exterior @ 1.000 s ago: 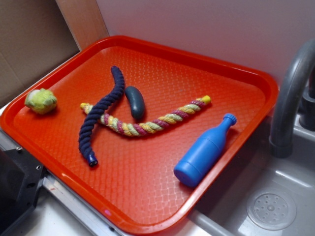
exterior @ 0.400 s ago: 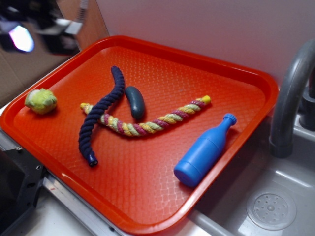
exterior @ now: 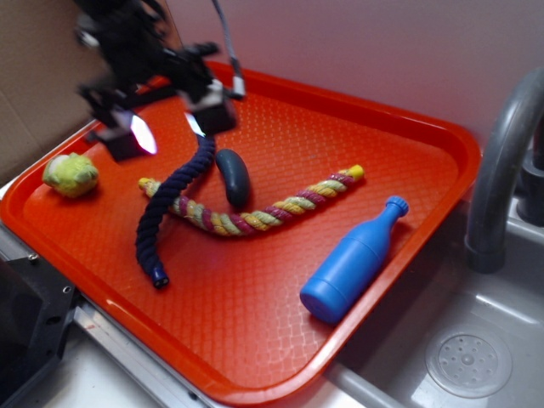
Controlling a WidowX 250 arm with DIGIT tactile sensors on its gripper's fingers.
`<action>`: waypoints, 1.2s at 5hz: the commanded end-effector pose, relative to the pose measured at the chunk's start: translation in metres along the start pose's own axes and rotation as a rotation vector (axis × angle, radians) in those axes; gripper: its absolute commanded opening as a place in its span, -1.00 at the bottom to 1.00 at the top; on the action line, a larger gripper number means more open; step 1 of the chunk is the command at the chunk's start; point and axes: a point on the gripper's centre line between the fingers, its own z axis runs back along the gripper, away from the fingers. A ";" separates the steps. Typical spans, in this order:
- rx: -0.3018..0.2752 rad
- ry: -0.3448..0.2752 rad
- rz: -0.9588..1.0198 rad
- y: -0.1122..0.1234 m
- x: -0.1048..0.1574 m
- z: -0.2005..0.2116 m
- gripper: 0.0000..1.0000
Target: Grab the plastic pickle.
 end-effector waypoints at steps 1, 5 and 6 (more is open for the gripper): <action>0.137 0.018 0.281 -0.011 0.038 -0.053 1.00; 0.173 -0.112 0.034 -0.024 0.013 -0.006 -1.00; 0.144 -0.108 -0.215 -0.027 0.007 0.044 -1.00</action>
